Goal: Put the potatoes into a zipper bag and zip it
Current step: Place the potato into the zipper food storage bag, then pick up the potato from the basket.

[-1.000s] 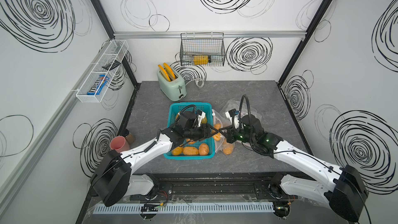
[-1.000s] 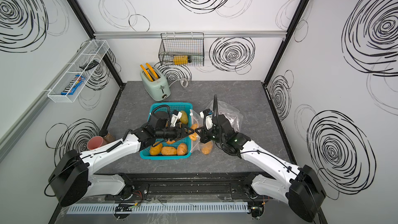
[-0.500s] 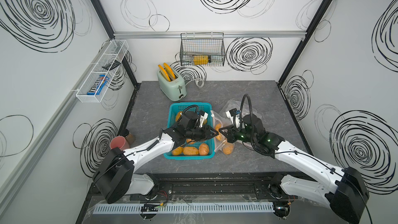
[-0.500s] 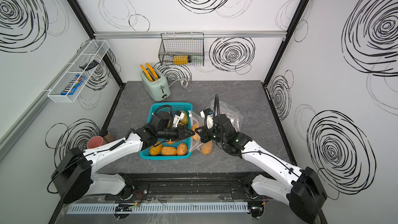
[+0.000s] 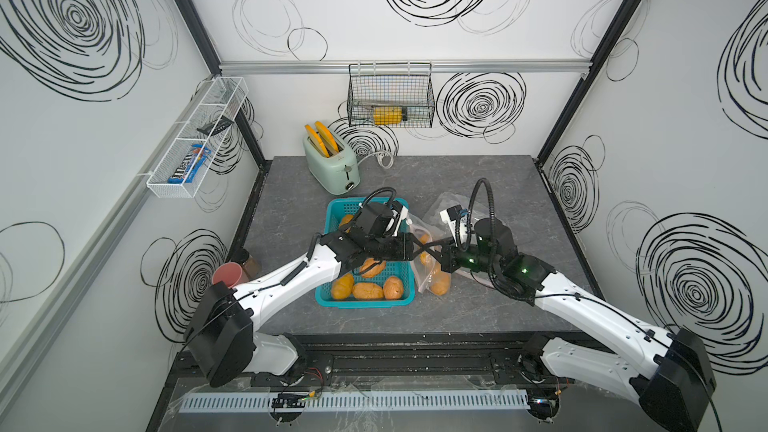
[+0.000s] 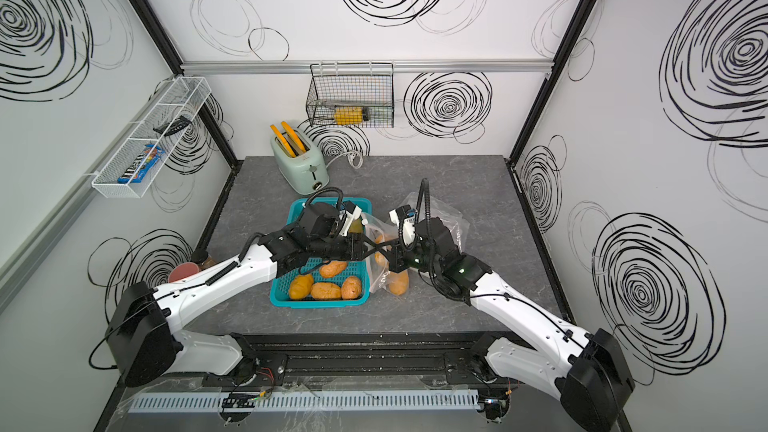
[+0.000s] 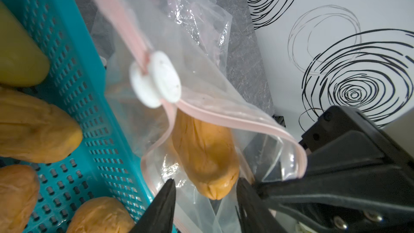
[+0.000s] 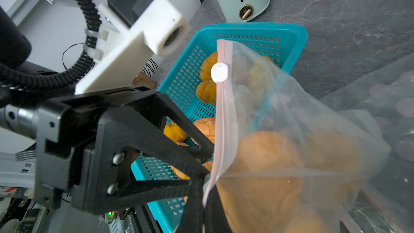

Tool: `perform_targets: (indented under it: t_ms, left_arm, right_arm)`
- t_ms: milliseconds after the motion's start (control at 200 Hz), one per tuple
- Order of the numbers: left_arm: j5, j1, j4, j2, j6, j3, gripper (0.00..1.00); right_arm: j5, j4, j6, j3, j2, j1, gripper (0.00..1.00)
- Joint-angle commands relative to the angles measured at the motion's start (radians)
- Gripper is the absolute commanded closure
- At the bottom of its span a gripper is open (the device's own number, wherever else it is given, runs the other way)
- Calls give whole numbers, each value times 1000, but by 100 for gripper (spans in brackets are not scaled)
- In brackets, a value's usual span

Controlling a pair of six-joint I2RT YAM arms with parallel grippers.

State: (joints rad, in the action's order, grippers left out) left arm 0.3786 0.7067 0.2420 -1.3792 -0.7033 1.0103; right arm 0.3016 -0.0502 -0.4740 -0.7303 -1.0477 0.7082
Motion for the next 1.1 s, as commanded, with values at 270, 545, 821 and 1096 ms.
perform_targets:
  t_ms: [270,545,821,1096]
  left_arm:
    - [-125,-44,141,133,92,26,44]
    - [-172,-102,141,168,110,-19,33]
    - [-399,-219,124,156,76,-135,3]
    - [-420,-296,-79,64,9,-245,4]
  right_arm:
    - [59,21,1,7,22,-76,100]
    - [63,11,-7,25,20,-88,100]
    - [38,-14,20,33,39,-88,100]
    - [43,-16,22,40,32,-88,100]
